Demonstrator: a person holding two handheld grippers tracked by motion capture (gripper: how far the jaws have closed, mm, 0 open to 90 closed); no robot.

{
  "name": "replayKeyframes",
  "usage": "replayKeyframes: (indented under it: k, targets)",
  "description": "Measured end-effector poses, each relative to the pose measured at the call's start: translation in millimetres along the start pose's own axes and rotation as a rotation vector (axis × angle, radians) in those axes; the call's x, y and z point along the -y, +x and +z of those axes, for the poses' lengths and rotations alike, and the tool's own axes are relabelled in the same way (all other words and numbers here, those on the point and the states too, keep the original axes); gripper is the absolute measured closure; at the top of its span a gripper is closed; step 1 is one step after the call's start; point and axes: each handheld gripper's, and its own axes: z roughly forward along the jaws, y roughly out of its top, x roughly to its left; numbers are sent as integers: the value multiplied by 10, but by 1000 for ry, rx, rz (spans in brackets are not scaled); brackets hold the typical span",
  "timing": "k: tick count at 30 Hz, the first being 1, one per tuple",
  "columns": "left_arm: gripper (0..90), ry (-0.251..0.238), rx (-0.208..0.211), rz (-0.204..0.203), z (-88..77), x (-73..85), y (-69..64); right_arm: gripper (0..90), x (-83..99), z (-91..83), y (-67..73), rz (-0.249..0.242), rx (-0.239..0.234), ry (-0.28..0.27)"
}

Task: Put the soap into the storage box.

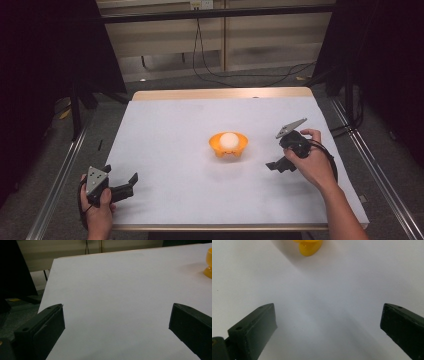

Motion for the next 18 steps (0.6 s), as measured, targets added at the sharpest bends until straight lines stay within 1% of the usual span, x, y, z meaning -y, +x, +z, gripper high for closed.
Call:
replayKeyframes:
  k: [2, 3, 8, 9, 10, 17, 18]
  targets:
    - [0, 0, 0, 0, 1, 0, -1, 0, 51, -7, -2, 0, 3, -13]
    - [0, 1, 0, 0, 1, 0, -1, 0, 78, -14, 2, 11, 0, -16]
    - [0, 1, -1, 0, 1, 0, -1, 0, 208, -35, -5, 27, 9, -38]
    - [0, 1, 0, 0, 1, 0, -1, 0, 231, -41, 3, 41, 11, -39]
    - [0, 1, 0, 0, 1, 0, -1, 0, 256, -39, 0, 37, 12, -50]
    - [0, -1, -1, 0, 0, 0, -2, 0, 410, -63, 21, 59, 20, -74]
    - [0, -1, -2, 0, 1, 0, -2, 0, 433, -62, 18, 56, 22, -81]
